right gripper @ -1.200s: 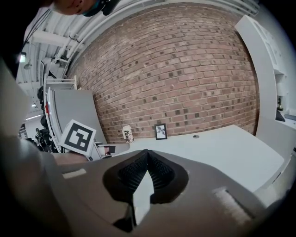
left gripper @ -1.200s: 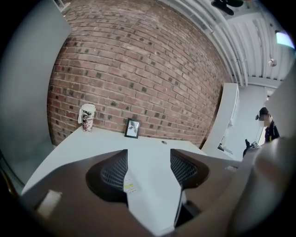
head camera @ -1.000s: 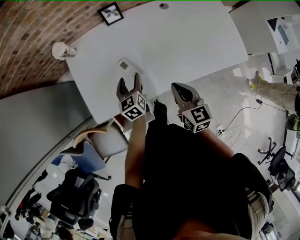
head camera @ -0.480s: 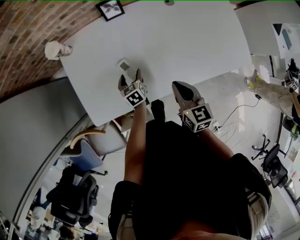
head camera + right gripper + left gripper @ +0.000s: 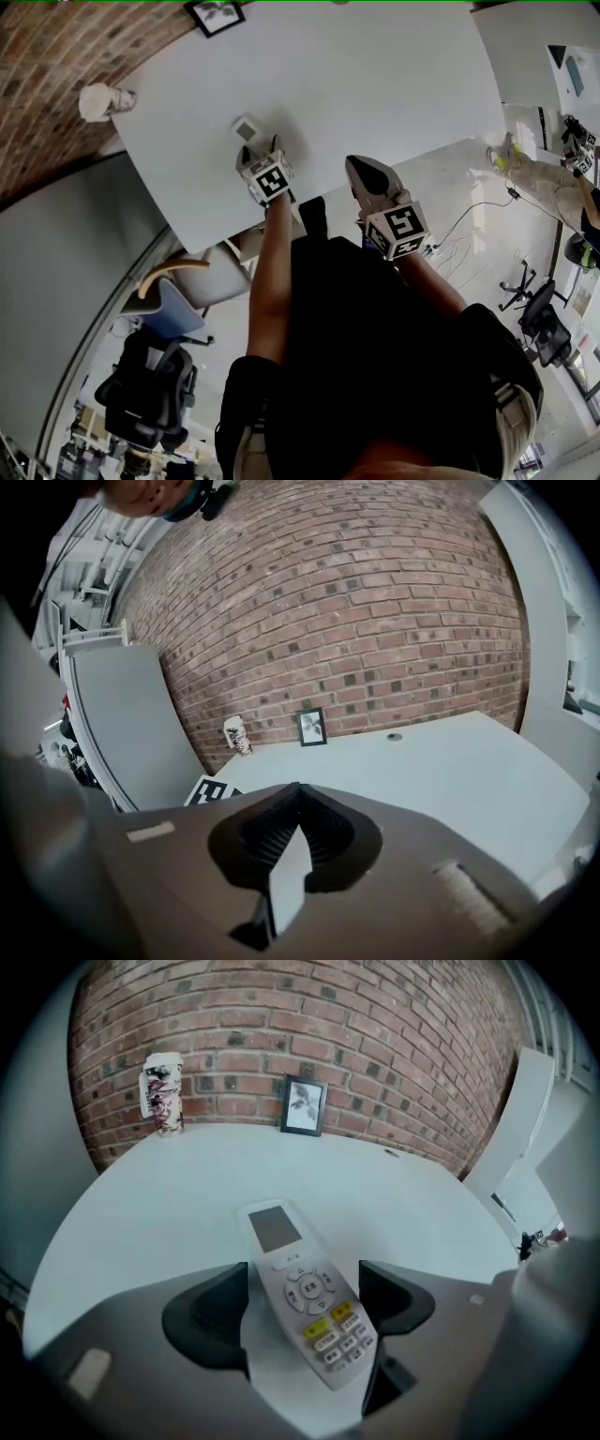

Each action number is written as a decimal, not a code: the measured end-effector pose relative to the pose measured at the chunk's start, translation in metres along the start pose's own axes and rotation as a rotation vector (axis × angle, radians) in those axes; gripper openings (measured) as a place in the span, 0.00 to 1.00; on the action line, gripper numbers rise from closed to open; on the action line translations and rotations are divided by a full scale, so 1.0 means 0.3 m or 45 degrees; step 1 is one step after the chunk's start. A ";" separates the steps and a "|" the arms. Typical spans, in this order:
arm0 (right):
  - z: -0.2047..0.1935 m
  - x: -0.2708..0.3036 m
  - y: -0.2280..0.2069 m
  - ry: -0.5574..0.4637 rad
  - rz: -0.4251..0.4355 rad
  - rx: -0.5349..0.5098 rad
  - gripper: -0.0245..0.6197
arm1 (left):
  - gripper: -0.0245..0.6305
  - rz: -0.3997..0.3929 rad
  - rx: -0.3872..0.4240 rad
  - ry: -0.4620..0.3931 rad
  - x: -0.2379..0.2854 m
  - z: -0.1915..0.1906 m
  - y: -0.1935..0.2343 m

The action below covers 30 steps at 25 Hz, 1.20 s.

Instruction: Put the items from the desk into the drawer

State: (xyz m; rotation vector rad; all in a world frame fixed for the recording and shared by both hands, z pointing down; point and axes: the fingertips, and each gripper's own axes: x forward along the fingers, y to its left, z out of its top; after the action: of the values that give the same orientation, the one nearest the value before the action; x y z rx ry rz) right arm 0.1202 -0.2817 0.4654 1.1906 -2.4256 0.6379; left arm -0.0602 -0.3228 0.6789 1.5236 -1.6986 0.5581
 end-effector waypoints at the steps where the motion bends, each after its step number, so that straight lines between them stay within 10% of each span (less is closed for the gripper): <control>1: 0.005 0.001 -0.001 -0.007 -0.003 0.000 0.05 | 0.64 0.006 0.014 0.003 0.004 -0.009 0.001; 7: 0.003 -0.006 -0.005 -0.010 -0.013 0.001 0.05 | 0.42 0.029 0.084 -0.022 -0.008 -0.026 0.039; 16: -0.001 0.003 0.017 -0.014 0.004 -0.005 0.05 | 0.42 -0.060 0.192 0.001 -0.010 -0.032 0.027; 30: -0.024 -0.020 0.027 -0.014 0.009 -0.008 0.05 | 0.42 -0.132 0.055 -0.011 -0.097 -0.089 0.060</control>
State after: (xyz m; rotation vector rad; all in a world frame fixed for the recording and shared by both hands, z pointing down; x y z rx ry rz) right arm 0.1180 -0.2695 0.4666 1.1867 -2.4402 0.6265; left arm -0.0714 -0.2811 0.6756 1.6366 -1.6134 0.5373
